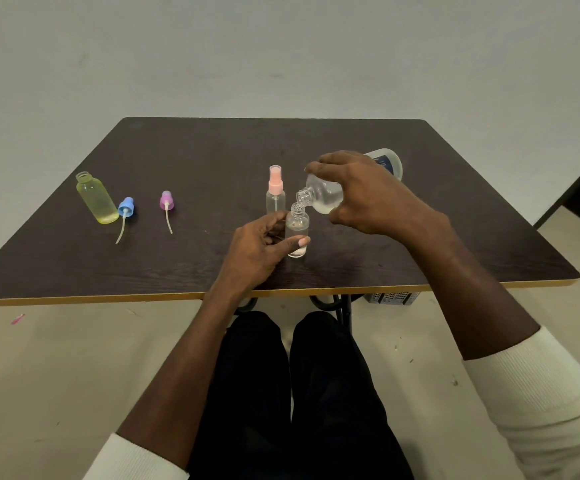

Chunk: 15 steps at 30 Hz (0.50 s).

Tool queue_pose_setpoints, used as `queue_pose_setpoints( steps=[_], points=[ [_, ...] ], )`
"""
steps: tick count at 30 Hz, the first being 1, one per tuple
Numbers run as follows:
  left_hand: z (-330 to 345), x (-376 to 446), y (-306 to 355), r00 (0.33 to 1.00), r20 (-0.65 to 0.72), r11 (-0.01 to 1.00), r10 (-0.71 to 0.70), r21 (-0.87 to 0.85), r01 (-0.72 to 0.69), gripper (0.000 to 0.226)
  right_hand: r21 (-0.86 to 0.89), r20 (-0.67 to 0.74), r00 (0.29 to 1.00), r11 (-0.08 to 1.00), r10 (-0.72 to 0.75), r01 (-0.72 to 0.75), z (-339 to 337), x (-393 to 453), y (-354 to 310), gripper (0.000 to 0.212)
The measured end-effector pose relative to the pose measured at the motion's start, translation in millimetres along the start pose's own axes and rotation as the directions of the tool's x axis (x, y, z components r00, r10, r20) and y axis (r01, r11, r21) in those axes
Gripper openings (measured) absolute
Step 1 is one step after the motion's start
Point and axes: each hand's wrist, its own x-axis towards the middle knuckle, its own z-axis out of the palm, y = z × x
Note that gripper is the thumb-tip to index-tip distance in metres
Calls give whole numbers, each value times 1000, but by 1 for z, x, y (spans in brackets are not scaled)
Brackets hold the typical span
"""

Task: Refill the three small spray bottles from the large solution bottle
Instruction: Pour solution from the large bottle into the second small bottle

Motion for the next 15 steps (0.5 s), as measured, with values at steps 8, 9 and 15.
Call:
queue_pose_setpoints(
  steps=[8,9,15],
  points=[
    [1,-1,1,1000,-7,1000,-3,-3,3,46,1,-5,1000,1000,-3,3,2,1,1,78],
    [1,-1,1,1000,-8,1000,-2,-1,2,46,0,-5,1000,1000,-4,4,1,1,1,77],
    [1,-1,1,1000,-10,1000,-1,8,2,48,-2,-2,1000,1000,1,-1,1,0,1,78]
  ],
)
